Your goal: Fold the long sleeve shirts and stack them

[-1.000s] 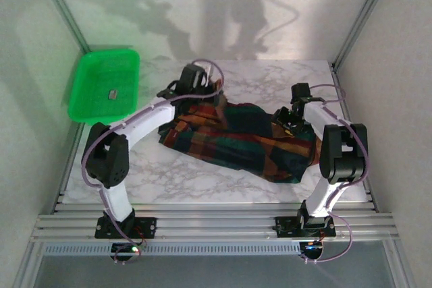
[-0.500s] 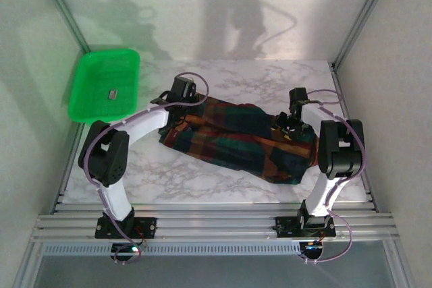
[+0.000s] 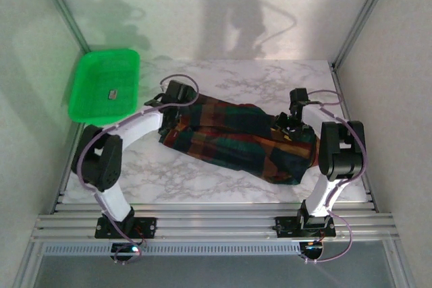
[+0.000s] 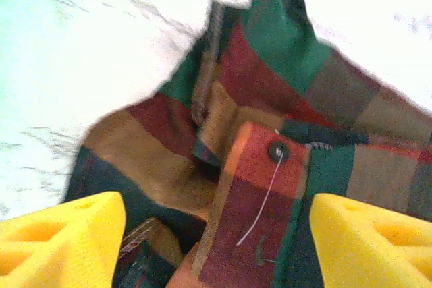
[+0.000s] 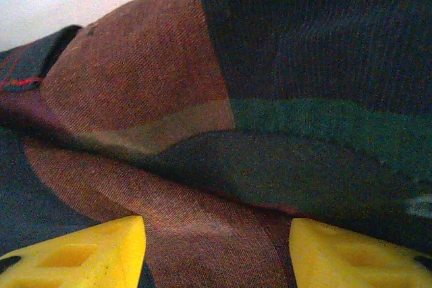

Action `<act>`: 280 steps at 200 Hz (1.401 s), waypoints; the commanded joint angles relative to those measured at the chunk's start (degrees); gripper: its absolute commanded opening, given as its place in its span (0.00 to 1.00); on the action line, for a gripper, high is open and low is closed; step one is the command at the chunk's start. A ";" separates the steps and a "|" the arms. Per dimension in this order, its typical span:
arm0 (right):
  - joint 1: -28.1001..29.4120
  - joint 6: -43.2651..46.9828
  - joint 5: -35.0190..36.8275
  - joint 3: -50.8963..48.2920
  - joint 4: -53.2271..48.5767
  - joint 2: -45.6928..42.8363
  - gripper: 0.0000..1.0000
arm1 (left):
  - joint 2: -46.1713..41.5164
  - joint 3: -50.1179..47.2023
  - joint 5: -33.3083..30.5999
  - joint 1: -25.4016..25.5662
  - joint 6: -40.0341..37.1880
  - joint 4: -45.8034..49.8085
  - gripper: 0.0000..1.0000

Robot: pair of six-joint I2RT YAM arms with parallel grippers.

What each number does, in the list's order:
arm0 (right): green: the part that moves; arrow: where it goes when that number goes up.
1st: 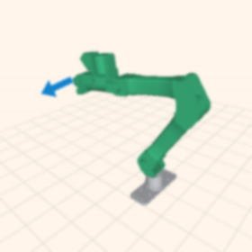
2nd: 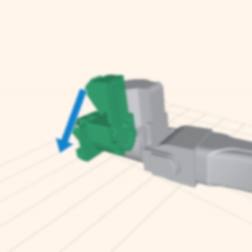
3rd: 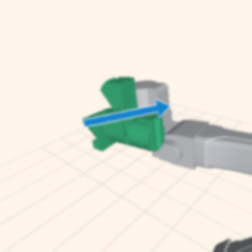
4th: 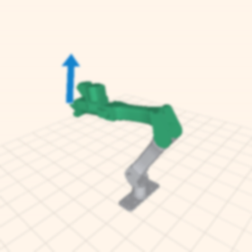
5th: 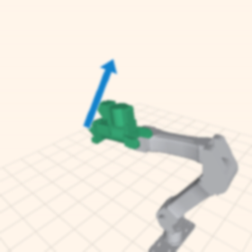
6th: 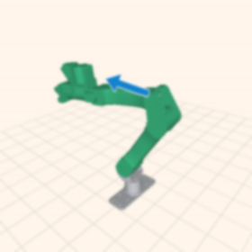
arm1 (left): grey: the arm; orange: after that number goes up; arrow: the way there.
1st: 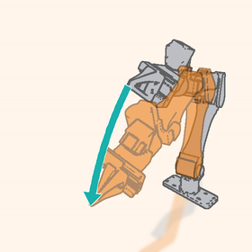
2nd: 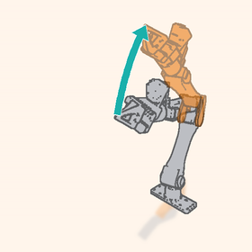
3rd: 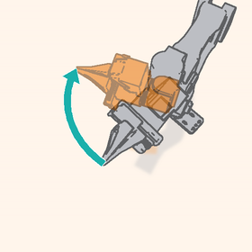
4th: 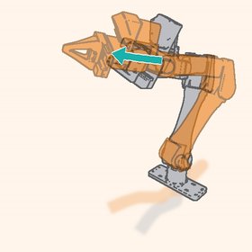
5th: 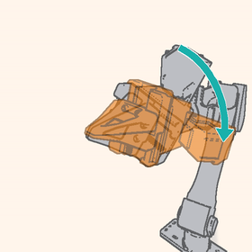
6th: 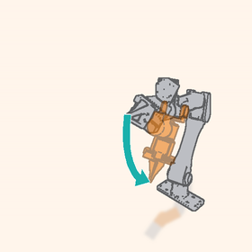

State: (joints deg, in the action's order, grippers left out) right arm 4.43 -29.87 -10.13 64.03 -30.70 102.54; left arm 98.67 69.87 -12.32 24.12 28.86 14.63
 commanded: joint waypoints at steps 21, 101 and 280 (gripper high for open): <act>0.26 -0.33 -2.06 -1.88 -2.90 -8.45 0.59 | -5.01 10.60 3.47 2.86 5.06 1.96 0.81; 1.37 -6.31 2.09 -9.91 1.29 -9.39 0.53 | 13.50 9.67 21.09 0.79 5.39 -5.45 0.42; 6.97 -18.83 -5.87 42.77 8.76 30.59 0.54 | -9.07 -8.69 19.49 -0.05 21.71 10.11 0.60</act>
State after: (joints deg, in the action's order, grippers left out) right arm 9.23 -51.68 -4.99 95.77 -24.47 126.82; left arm 95.11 55.48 5.52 22.98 48.38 18.76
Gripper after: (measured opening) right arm 0.527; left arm 0.551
